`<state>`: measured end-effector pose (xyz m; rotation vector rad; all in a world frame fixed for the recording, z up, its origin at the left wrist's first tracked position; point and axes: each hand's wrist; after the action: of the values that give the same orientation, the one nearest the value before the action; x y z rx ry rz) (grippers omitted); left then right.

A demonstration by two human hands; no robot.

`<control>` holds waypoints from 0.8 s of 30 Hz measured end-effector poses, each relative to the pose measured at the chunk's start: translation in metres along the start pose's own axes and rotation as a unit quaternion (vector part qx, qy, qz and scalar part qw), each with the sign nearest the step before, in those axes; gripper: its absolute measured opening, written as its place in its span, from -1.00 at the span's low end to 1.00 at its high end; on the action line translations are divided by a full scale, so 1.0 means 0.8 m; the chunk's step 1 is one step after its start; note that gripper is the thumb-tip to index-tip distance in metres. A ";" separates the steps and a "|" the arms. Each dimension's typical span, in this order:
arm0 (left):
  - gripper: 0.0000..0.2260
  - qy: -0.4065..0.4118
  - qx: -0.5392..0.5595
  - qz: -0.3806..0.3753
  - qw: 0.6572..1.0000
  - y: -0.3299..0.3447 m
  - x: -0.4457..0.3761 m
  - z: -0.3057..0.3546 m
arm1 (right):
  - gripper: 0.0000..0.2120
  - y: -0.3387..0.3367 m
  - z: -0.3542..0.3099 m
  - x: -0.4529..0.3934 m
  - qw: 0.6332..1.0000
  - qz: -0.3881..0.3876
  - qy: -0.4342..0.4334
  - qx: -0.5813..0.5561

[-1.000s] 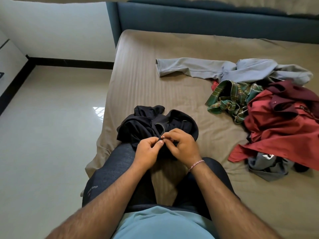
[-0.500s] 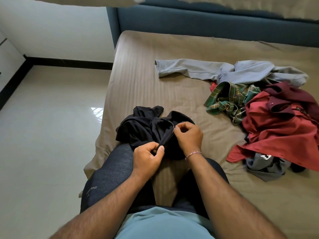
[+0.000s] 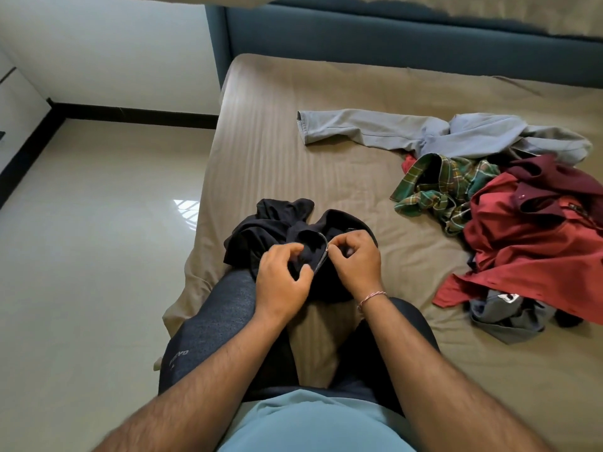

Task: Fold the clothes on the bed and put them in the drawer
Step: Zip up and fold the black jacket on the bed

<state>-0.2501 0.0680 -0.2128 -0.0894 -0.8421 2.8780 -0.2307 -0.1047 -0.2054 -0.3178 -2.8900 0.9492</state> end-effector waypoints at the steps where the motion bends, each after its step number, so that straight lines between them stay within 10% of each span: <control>1: -0.75 0.005 0.006 -0.012 1.000 0.005 -0.007 0.007 | -0.93 0.001 0.001 0.006 1.000 0.002 -0.001 0.007; 10: -0.92 -0.068 0.061 -0.220 0.971 0.041 -0.023 -0.016 | -0.90 -0.001 0.018 0.033 1.000 0.023 0.016 0.012; 24: -0.86 -0.134 0.215 -0.132 0.958 0.052 -0.008 -0.017 | -0.95 0.008 0.001 0.038 0.996 -0.076 -0.023 0.037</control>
<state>-0.2473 0.0394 -0.2469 0.4334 -0.2158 2.7714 -0.2592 -0.0938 -0.2096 -0.0688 -2.8623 1.0456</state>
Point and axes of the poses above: each hand's wrist, its own x-axis away from the middle knuckle, its own y-axis out of the palm, z = x × y, and after that the axes turned 9 degrees about -z, right-handed
